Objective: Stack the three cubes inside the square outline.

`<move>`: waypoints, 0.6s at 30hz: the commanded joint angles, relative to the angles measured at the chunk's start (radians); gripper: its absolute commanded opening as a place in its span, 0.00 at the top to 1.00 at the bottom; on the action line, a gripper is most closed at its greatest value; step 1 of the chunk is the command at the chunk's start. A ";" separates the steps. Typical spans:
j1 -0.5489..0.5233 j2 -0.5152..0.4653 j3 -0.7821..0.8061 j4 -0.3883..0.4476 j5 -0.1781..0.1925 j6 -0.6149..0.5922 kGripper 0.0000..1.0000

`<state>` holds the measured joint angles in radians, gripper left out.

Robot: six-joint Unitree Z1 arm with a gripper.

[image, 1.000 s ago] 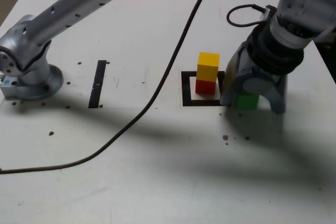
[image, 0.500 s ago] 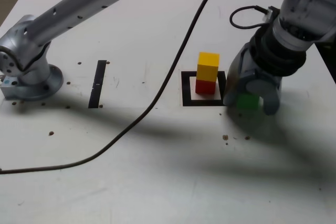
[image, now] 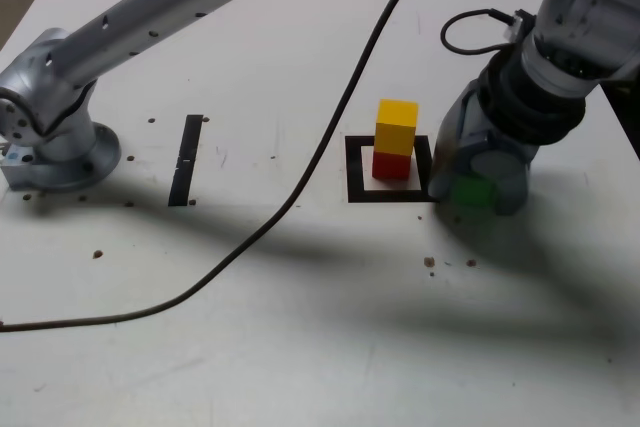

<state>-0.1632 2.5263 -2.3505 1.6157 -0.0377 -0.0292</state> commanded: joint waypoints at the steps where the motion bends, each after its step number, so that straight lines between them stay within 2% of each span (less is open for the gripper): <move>1: 0.001 -0.033 0.002 0.023 -0.001 0.000 0.76; 8: 0.001 -0.114 0.020 0.024 -0.022 0.001 0.79; 18: 0.002 -0.308 0.123 0.024 0.013 0.003 0.79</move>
<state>-0.1632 2.2456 -2.2432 1.6173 -0.0290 -0.0274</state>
